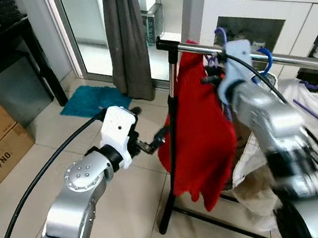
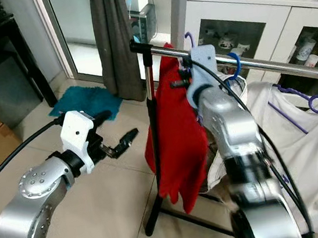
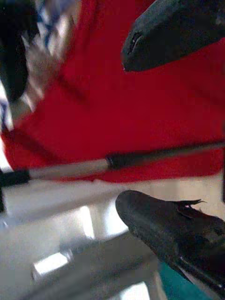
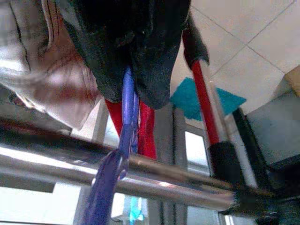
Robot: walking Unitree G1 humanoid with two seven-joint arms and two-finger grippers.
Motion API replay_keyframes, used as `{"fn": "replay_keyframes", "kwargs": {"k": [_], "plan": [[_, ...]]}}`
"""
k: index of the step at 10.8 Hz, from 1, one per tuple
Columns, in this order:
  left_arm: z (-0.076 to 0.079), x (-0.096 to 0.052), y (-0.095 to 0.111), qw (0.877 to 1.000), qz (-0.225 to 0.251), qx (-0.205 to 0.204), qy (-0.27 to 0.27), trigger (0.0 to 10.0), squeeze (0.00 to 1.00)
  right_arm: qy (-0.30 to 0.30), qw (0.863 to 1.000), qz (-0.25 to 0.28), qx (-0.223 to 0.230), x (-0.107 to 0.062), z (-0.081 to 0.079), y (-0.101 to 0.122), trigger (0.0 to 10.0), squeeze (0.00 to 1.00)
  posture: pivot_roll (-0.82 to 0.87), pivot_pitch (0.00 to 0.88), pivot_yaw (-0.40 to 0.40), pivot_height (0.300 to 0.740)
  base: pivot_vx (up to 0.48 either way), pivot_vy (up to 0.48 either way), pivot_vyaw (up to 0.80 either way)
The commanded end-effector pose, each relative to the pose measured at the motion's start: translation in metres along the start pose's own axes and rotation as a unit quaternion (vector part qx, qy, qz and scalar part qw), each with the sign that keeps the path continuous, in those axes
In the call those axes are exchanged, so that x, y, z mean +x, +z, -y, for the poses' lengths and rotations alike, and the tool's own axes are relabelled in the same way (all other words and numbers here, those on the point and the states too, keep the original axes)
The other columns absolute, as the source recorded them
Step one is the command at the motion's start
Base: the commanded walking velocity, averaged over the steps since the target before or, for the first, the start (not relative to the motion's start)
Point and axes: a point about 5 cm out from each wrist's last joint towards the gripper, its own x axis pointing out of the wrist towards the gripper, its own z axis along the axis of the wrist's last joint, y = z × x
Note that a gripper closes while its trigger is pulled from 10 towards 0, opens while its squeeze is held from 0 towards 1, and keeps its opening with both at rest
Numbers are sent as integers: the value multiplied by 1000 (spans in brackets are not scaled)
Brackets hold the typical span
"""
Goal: Hang hanger
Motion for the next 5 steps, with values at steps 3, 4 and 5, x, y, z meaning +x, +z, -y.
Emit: {"fn": "replay_keyframes", "kwargs": {"k": [3,4,5], "plan": [[-9,1,-6,996,6,7,86,10000,0,36,999,-15,-16,-33,-7,-33,0,0,-87,0,-20,740,0,0,0],[-13,-1,-13,994,-8,-1,108,10000,0,25,999,-23,-5,-44,-7,-50,0,0,-91,0,-21,740,0,0,0],[-17,-4,-19,991,-16,-24,134,10000,0,20,1000,-11,13,-56,-9,-59,0,0,-86,0,-20,740,0,0,0]]}}
